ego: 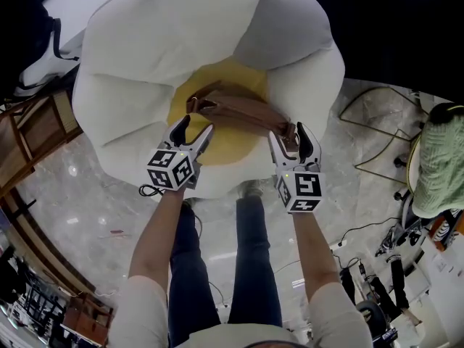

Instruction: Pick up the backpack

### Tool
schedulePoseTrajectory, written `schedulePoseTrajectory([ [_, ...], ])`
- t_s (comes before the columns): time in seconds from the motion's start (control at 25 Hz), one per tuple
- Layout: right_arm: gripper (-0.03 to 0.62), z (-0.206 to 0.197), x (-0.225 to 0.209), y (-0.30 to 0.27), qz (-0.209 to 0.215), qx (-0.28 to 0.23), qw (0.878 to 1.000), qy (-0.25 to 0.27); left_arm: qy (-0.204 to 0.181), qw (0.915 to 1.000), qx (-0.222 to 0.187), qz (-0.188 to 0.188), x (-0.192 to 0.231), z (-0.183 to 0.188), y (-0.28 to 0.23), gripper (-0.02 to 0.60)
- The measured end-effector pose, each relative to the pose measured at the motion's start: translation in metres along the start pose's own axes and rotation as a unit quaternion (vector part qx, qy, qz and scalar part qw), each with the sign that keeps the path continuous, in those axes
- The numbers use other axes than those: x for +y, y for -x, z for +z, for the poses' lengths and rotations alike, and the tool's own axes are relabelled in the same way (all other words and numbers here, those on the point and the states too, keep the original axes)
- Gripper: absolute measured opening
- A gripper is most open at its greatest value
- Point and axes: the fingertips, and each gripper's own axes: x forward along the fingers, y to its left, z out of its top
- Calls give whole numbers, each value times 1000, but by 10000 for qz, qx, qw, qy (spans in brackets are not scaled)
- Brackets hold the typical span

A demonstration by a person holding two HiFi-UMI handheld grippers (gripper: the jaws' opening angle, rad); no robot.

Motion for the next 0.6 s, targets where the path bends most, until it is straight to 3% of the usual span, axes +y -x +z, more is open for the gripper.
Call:
schedulePoseTrajectory([
  [0.28,282,-13,0,-12,102,170,9998,-86,149,9992,337,145,26,-18,-24,314],
  [0.6,282,-18,-1,-23,156,287,9995,-45,-113,9996,-48,-259,18,3,-42,314],
])
